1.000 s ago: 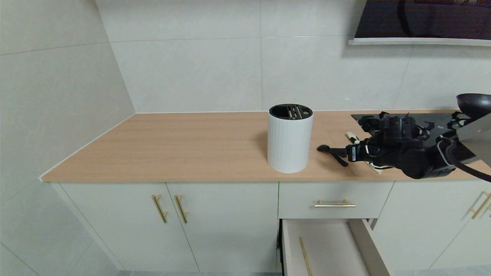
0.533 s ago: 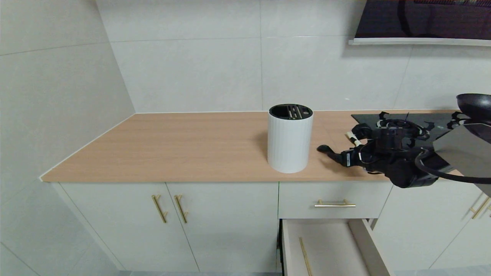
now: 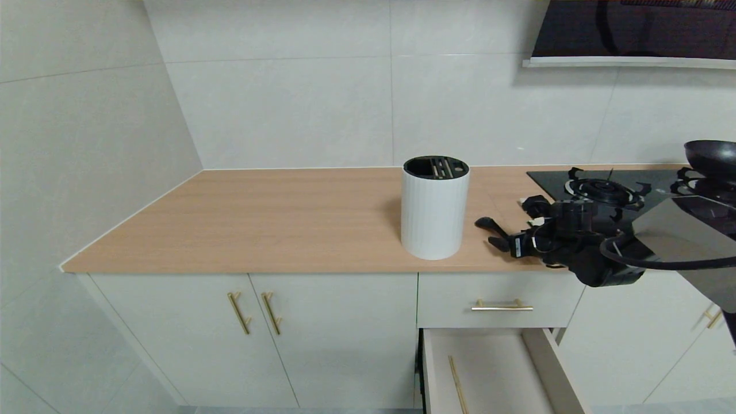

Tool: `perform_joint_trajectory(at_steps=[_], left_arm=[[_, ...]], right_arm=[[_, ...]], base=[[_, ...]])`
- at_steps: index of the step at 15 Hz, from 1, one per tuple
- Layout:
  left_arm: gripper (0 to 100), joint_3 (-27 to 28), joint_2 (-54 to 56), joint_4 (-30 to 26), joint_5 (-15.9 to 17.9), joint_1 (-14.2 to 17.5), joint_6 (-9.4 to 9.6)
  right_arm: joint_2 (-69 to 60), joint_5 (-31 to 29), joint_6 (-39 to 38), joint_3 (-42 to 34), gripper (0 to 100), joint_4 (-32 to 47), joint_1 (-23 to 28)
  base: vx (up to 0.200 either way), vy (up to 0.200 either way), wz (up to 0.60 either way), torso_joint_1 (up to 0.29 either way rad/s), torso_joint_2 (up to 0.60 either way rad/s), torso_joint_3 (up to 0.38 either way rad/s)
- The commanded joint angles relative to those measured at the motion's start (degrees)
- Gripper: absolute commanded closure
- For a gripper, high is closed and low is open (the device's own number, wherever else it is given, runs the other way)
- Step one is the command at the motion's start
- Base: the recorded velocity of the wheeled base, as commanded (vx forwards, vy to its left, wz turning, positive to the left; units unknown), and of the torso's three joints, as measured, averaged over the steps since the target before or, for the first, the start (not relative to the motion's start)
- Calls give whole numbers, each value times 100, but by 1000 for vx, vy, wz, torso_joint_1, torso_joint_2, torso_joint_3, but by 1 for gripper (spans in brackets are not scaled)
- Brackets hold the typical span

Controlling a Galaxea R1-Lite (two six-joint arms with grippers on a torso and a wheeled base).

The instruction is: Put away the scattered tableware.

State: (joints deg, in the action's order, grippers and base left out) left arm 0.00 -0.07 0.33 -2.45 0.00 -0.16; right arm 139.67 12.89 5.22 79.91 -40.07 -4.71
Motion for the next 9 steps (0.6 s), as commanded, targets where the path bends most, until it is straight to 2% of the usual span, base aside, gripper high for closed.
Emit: perform_joint_trajectory(at_steps=[1,8,9], left_arm=[[0,0,-1,2,-1,0,-2],[0,0,-1,2,-1,0,-2],[0,0,-1,2,-1,0,-2]], right_arm=[[61,-32,32,25,0,-1,5],[78,-67,41,51,0,8,5],[78,-67,41,51,100,8,5]], base=[[0,0,0,0,0,0],[0,0,0,0,0,0],[0,0,0,0,0,0]])
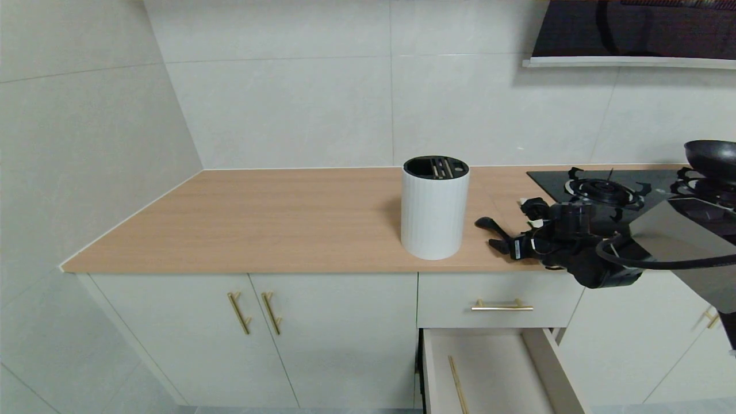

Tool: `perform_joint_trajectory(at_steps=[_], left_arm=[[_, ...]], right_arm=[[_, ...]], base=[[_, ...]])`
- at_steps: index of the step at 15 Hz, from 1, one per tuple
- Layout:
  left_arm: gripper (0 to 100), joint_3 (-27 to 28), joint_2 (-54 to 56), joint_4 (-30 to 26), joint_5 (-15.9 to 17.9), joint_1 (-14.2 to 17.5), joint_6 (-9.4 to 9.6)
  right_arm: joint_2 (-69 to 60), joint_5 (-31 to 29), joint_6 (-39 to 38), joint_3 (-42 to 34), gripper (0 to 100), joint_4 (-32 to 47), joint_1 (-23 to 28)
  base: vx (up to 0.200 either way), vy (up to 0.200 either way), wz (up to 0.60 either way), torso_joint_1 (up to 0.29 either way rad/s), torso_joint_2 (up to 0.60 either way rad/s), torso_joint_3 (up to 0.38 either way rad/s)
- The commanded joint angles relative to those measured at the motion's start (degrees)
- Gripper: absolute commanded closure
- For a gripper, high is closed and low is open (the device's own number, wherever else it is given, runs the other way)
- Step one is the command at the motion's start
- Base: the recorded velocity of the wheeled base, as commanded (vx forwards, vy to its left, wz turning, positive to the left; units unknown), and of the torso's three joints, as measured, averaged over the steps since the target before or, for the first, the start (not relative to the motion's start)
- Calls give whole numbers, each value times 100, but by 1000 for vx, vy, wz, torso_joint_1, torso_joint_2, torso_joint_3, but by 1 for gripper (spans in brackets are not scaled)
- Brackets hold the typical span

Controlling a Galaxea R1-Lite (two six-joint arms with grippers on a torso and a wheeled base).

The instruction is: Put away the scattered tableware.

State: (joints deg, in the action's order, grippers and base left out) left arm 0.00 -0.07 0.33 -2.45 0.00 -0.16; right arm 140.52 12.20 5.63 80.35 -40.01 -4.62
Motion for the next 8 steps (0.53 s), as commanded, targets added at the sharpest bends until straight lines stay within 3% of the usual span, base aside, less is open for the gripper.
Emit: perform_joint_trajectory(at_steps=[1,8], left_arm=[[0,0,-1,2,-1,0,-2],[0,0,-1,2,-1,0,-2]], right_arm=[[-7,1,-1,7,100,2,-4],[-77,-95,-9,34,100,11,-13]], base=[[0,0,0,0,0,0],[0,0,0,0,0,0]])
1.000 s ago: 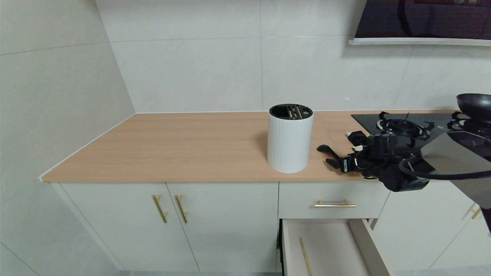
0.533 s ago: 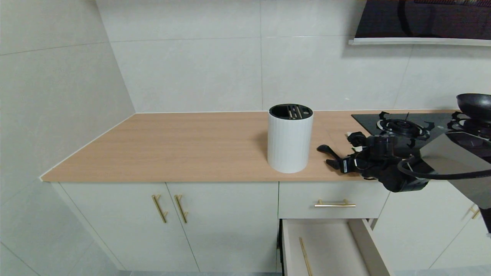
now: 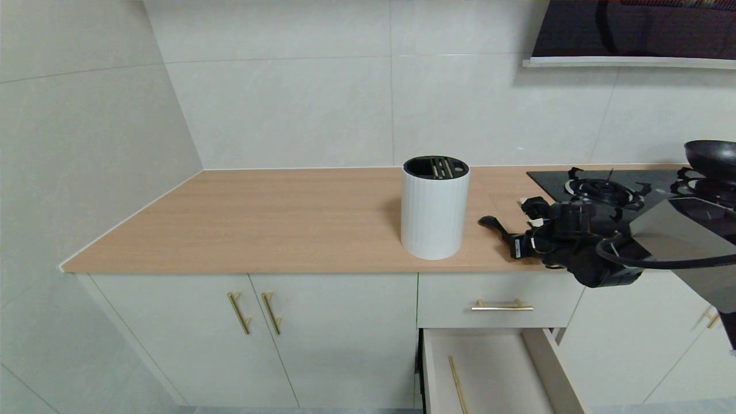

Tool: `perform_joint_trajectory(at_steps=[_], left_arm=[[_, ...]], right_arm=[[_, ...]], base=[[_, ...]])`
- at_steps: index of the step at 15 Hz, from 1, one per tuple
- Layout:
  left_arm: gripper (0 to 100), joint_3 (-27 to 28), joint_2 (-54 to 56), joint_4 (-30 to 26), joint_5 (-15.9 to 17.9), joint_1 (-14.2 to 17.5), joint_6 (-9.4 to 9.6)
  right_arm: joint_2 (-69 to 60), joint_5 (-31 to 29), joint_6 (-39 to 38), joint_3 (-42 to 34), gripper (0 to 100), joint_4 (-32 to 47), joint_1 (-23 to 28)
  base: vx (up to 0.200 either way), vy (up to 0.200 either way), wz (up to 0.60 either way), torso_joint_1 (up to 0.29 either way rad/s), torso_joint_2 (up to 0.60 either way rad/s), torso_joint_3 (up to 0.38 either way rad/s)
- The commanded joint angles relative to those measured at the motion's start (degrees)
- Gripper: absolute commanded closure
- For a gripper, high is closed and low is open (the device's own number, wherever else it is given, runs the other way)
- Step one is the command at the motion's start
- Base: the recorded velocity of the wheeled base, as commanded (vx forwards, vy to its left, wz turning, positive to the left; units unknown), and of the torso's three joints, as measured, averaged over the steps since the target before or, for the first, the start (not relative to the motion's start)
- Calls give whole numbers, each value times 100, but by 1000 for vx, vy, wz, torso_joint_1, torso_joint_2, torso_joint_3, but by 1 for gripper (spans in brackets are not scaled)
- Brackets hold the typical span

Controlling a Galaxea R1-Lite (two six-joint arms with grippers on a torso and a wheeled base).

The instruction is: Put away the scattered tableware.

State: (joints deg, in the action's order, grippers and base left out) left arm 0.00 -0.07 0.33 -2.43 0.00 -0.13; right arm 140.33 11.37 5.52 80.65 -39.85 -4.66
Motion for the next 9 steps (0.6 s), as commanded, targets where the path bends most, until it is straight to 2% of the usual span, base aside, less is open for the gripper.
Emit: perform_joint_trajectory(at_steps=[1,2,4,8,9], left_arm=[[0,0,-1,2,-4,0,-4],[0,0,-1,2,-4,0,-4],[0,0,-1,2,-4,0,-4],[0,0,-1,2,-4,0,-4],[0,0,-1,2,-4,0,-4]], right_arm=[[-120,-118,-25,12,100,56,-9],[-418,-338,-78,29,100,557,-35],[-911,-399,-315,21,100,1471,-141],[-2431,-1006,-1361,-190,100,3352,-651],[-2941,-1120,-1739,-454,100,3809,-809]], base=[[0,0,0,0,0,0],[0,0,0,0,0,0],[0,0,0,0,0,0],[0,0,0,0,0,0],[0,0,0,0,0,0]])
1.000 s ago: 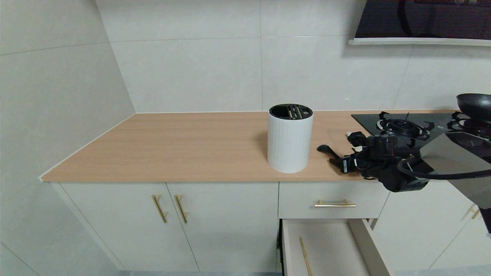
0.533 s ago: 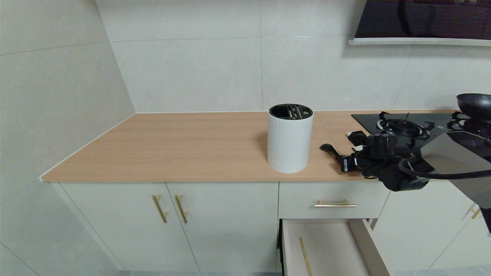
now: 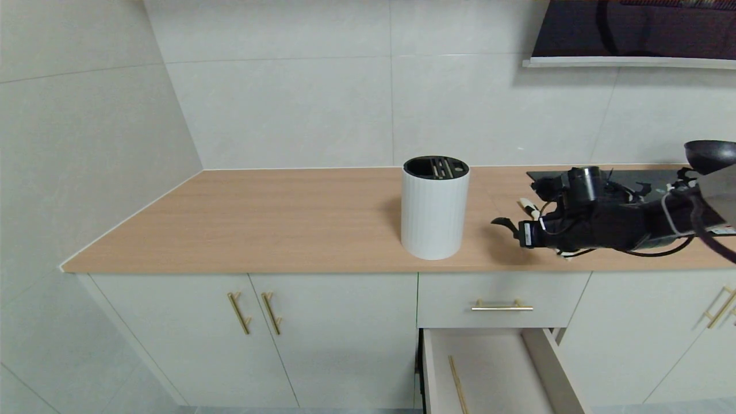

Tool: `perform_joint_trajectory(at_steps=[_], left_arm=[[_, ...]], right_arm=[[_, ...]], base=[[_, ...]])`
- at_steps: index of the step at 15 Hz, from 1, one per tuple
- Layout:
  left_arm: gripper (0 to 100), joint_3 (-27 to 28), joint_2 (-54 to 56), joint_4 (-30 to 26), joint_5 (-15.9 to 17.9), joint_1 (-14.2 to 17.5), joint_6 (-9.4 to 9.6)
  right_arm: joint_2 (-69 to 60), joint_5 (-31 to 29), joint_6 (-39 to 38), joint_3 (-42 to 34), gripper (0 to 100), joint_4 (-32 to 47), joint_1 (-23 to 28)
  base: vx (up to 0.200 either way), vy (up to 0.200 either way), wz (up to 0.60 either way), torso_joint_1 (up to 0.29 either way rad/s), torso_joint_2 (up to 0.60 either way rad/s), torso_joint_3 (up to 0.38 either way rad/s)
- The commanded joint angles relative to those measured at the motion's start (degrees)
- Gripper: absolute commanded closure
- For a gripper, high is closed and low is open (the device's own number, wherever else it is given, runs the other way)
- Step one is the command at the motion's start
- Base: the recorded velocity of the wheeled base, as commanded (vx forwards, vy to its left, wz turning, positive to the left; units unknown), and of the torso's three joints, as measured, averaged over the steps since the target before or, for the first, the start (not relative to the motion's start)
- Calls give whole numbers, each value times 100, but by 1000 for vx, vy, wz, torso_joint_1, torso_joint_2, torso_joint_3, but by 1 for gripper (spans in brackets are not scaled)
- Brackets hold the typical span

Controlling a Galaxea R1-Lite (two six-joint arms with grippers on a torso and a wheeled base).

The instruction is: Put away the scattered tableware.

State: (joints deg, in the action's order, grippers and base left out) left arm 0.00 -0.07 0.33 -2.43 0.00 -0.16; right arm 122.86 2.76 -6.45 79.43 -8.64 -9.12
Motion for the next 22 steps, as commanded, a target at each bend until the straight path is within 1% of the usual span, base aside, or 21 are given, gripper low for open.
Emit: perform_joint_trajectory(at_steps=[1,2,4,8,11,12,14,17,22], left_arm=[[0,0,-1,2,-4,0,-2],[0,0,-1,2,-4,0,-2],[0,0,-1,2,-4,0,-2],[0,0,-1,2,-4,0,-2],[0,0,-1,2,-4,0,-2],[0,0,-1,2,-4,0,-2],[0,0,-1,2,-4,0,-2],[0,0,-1,2,-4,0,-2],[0,0,-1,2,-4,0,-2]], right_arm=[[-1616,-276,-700,-561,100,952,-433],[-2143,-276,-814,-912,100,1190,-494],[-2750,-249,-884,-1615,100,1251,-503],[-3268,-381,-867,-2468,100,1242,-582],[-3286,-372,-867,-2688,100,1242,-609],[-3215,-372,-867,-2758,100,1225,-705],[-3075,-390,-867,-2855,100,1023,-793],[-2943,-557,-867,-2934,100,820,-793],[-2881,-566,-832,-2969,100,785,-802]], base=[[0,0,0,0,0,0],[0,0,0,0,0,0],[0,0,0,0,0,0],[0,0,0,0,0,0],[0,0,0,0,0,0],[0,0,0,0,0,0],[0,0,0,0,0,0],[0,0,0,0,0,0],[0,0,0,-13,28,15]])
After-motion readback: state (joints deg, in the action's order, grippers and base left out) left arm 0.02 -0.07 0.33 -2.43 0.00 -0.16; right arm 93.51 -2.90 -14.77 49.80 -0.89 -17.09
